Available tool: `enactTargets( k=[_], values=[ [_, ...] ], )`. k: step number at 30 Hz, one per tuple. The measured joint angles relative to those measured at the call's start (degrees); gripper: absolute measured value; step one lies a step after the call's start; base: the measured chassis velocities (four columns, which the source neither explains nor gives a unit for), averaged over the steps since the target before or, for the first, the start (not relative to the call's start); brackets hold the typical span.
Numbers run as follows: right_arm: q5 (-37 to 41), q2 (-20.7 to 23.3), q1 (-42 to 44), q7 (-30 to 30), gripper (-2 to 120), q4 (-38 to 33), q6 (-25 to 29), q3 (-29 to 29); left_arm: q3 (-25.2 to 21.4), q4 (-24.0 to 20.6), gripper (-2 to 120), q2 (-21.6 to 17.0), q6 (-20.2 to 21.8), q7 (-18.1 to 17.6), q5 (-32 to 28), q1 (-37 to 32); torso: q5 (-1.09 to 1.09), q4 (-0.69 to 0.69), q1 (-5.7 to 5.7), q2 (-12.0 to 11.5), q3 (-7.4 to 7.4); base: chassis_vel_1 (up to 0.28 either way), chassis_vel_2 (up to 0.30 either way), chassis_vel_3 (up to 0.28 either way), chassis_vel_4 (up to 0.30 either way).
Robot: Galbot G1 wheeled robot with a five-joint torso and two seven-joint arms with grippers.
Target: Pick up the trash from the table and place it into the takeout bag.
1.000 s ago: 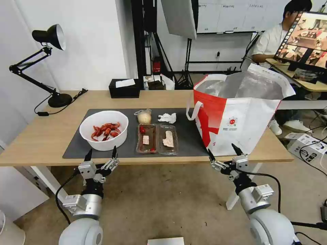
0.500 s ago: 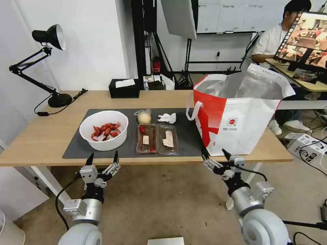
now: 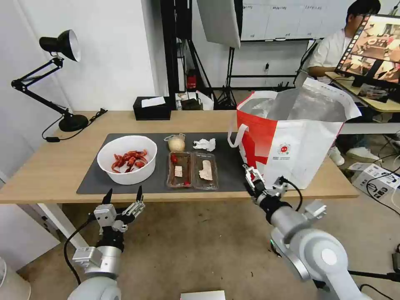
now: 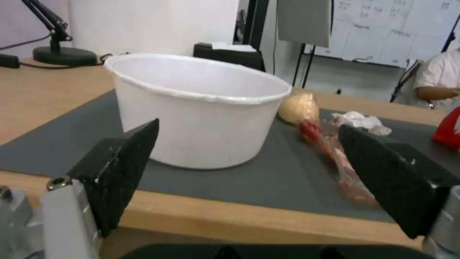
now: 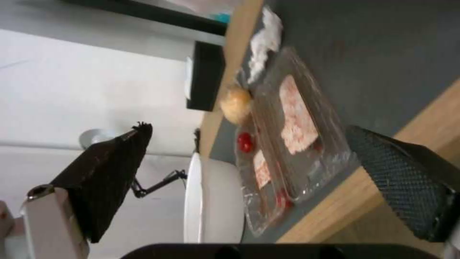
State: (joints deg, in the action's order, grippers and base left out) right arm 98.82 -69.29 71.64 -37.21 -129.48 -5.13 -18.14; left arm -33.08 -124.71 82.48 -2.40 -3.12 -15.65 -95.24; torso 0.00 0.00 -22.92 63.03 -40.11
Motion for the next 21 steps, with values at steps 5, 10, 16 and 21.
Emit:
enactTargets(
  k=[5,10,16,21],
  values=[
    [1.1,-1.3,-4.7,-2.3,100,4.0,0.4,4.5,-1.3,-1.3,100,0.4,0.4,0.0,1.2,-0.5,-0.01,0.01,0.0,0.0,0.0,0.0,0.0,0.0,0.0],
    [1.1,-3.8,-6.0,-2.4,100,6.2,0.4,7.3,-2.3,-1.7,100,0.3,0.8,-0.2,1.3,-0.9,0.0,0.01,0.0,0.0,0.0,0.0,0.0,0.0,0.0],
    [0.4,-5.9,-6.0,-2.0,100,7.9,0.3,8.7,-2.1,-1.8,100,0.8,0.8,-0.1,1.4,-1.5,0.0,0.01,0.0,0.0,0.0,0.0,0.0,0.0,0.0],
    [-1.9,-6.7,-6.2,-2.2,100,8.1,0.6,9.9,-1.9,-1.6,100,1.9,0.6,-0.1,2.2,-2.3,0.0,0.01,0.0,0.0,0.0,0.0,0.0,0.0,0.0]
  ],
)
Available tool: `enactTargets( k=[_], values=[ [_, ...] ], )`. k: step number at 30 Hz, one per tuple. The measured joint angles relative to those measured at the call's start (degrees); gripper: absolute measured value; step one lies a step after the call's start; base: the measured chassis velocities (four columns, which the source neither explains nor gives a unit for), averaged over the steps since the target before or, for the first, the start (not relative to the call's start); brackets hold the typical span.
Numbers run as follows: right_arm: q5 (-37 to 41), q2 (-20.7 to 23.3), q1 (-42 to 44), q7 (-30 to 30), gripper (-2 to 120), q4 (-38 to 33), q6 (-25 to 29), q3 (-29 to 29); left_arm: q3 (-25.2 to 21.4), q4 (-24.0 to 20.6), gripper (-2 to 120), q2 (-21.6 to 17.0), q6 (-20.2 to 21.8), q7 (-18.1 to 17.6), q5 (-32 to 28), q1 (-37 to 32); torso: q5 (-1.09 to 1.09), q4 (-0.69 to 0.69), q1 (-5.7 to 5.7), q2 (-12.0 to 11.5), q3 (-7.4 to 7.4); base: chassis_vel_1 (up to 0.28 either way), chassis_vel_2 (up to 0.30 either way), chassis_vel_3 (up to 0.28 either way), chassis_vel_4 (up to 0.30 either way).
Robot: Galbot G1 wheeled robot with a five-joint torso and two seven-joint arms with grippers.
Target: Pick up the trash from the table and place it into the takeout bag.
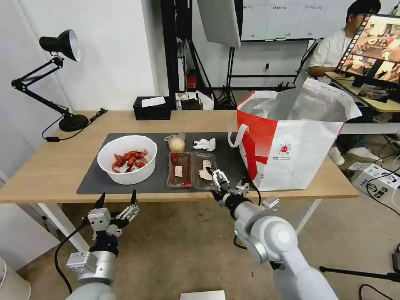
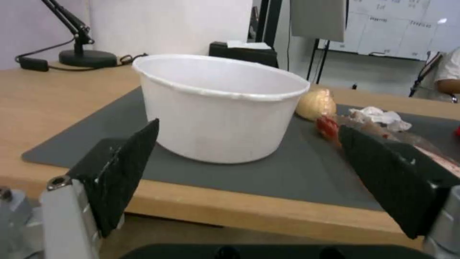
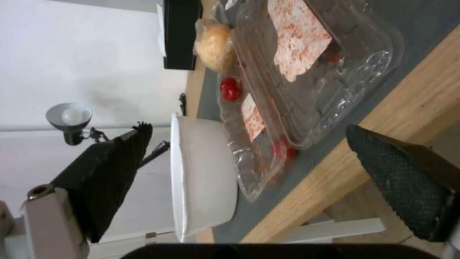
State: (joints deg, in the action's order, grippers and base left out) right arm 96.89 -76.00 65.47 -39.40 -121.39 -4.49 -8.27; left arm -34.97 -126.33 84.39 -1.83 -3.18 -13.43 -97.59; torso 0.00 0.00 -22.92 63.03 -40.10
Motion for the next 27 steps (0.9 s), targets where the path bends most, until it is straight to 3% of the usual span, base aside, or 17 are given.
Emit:
enactTargets(
  k=[27],
  values=[
    [-1.7,-2.6,-2.3,-0.9,100,4.7,0.0,1.1,-0.6,-1.4,100,-1.2,0.1,0.9,-0.9,-1.4,0.0,0.0,0.0,0.0,0.0,0.0,0.0,0.0,0.0]
  ],
)
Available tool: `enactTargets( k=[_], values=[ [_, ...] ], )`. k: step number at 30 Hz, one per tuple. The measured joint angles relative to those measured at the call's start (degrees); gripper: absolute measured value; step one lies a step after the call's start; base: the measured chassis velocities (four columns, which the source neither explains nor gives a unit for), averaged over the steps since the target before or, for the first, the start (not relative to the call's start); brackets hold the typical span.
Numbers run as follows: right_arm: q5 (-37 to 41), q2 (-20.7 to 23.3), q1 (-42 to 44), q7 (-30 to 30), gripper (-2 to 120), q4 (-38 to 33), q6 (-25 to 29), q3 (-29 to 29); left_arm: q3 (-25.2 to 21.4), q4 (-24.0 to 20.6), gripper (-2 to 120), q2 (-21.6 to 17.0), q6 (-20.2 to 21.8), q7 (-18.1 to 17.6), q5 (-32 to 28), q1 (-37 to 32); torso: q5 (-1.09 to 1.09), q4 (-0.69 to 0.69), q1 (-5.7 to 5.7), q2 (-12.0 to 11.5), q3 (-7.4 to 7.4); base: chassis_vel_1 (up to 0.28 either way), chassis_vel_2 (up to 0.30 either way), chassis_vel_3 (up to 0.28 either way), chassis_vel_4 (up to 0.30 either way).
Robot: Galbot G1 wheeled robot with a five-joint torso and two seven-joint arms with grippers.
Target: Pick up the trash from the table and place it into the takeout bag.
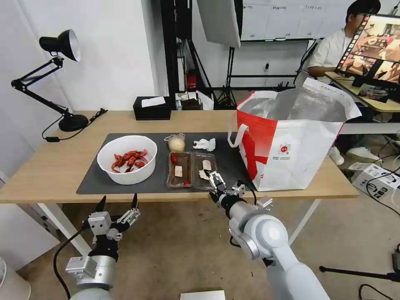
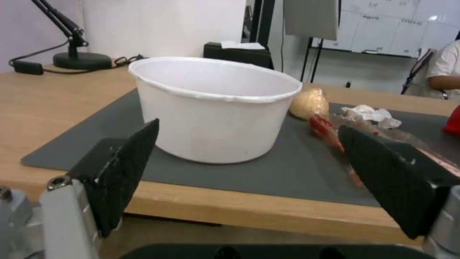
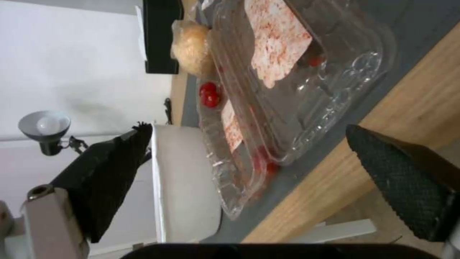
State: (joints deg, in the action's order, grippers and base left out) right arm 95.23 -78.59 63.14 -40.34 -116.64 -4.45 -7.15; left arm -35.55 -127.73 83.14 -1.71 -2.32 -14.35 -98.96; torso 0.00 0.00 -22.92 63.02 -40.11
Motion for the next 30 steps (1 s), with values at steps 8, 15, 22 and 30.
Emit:
enactTargets(
  k=[8,15,22,30],
  values=[
    [-1.1,-1.3,-1.2,-0.9,100,1.6,0.0,1.0,0.0,0.4,100,-0.2,0.0,0.0,-0.5,0.5,0.0,-0.01,0.0,0.0,0.0,0.0,0.0,0.0,0.0],
    [-1.4,-2.1,-2.3,-1.7,100,2.6,0.0,1.4,0.0,1.1,100,-0.3,0.0,-0.1,-0.7,0.9,0.0,-0.01,0.0,0.0,0.01,0.0,0.0,0.0,0.0],
    [-1.7,-2.4,-2.4,-1.9,100,2.6,0.1,1.9,0.1,1.4,100,-0.3,0.0,-0.1,-0.7,1.0,0.0,0.0,0.0,0.0,0.0,0.0,0.0,0.0,0.0],
    [-1.8,-2.4,-2.4,-1.8,100,2.3,0.0,2.0,0.1,1.8,100,-0.5,-0.1,-0.1,-0.7,1.4,-0.01,0.01,0.0,0.0,0.0,0.0,0.0,0.0,0.0]
  ],
)
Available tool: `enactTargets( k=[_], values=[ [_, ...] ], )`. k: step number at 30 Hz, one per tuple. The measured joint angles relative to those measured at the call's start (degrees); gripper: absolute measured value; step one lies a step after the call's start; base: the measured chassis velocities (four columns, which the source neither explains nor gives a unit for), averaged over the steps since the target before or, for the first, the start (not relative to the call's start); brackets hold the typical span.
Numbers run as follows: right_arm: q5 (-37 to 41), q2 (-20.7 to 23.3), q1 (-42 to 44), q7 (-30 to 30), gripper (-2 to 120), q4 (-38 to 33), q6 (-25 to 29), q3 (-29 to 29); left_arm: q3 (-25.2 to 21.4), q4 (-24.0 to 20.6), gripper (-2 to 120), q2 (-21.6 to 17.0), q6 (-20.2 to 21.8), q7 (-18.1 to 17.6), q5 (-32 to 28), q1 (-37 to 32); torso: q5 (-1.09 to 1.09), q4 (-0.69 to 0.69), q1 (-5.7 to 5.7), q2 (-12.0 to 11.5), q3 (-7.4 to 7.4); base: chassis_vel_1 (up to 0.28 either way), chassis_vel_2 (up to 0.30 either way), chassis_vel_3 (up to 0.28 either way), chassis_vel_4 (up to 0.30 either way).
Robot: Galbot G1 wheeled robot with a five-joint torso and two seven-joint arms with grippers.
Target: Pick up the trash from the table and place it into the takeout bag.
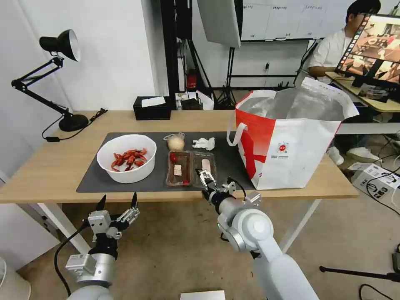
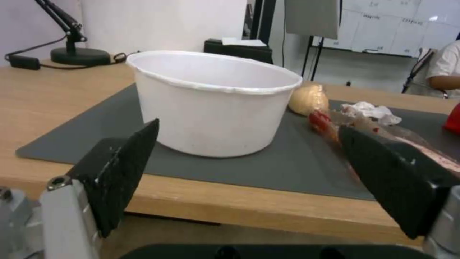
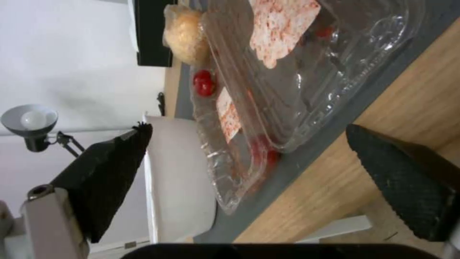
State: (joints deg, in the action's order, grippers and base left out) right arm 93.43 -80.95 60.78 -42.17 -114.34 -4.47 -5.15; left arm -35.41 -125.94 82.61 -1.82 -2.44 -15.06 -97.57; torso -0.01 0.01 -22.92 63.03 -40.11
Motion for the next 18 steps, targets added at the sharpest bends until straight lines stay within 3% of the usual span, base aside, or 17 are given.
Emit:
enactTargets(
  k=[18],
  values=[
    [-1.1,-1.0,-0.7,0.4,100,1.0,-0.2,0.0,-0.1,0.0,100,-0.2,-0.3,0.0,-0.1,-0.1,0.01,-0.01,0.0,0.0,0.0,0.0,0.0,0.0,0.0]
  ],
)
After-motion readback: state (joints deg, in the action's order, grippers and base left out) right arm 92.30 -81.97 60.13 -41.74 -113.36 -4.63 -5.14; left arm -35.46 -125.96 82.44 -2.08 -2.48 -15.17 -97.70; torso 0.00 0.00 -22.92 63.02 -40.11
